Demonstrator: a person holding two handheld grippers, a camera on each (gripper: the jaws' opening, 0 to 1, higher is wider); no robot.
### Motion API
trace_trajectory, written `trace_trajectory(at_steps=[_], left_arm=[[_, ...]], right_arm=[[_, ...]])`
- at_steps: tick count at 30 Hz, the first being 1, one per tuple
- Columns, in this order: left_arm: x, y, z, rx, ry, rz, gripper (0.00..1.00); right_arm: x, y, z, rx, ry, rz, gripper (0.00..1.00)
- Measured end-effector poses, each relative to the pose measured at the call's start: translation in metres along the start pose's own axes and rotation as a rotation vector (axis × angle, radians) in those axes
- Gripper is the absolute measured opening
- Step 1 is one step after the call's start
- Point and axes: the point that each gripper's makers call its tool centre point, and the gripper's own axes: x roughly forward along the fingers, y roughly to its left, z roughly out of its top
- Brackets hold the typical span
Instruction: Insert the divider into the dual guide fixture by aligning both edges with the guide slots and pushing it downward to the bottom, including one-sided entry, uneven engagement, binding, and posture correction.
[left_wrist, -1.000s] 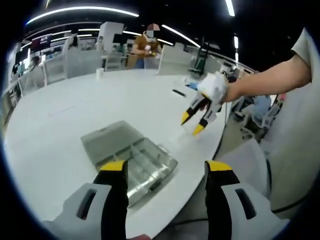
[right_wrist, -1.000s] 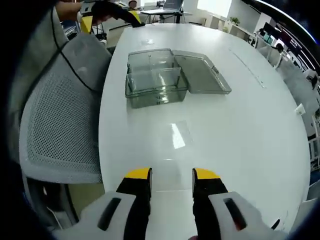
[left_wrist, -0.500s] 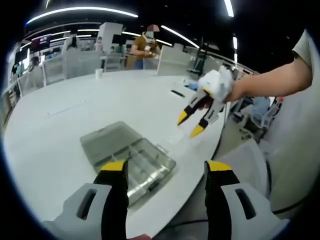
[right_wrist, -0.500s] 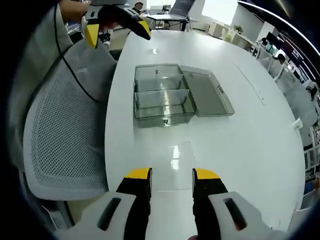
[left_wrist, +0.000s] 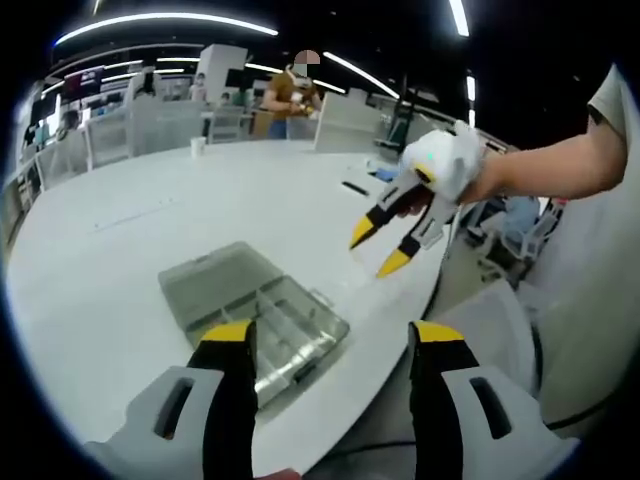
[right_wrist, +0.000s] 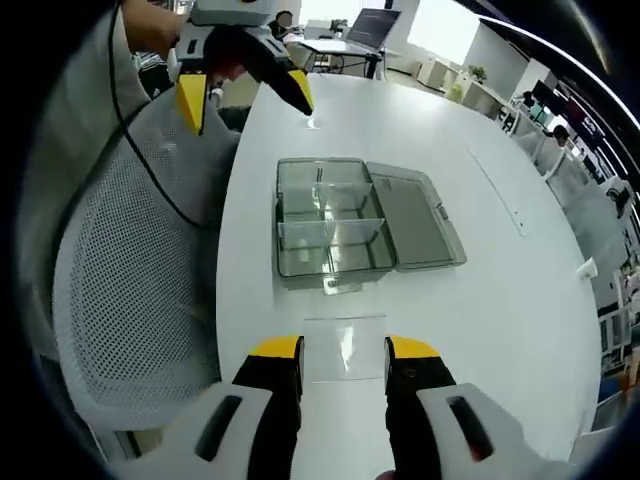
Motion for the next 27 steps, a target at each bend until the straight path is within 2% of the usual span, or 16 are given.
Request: trace_trajectory(at_steps=[27], left_arm=[[-0.001,0.001,-0.003,-0.031,-0.002,0.006,0.58]], right_arm=[[-0.009,0.008,0.048,-0.05,-0.067,-0.031,0.28]])
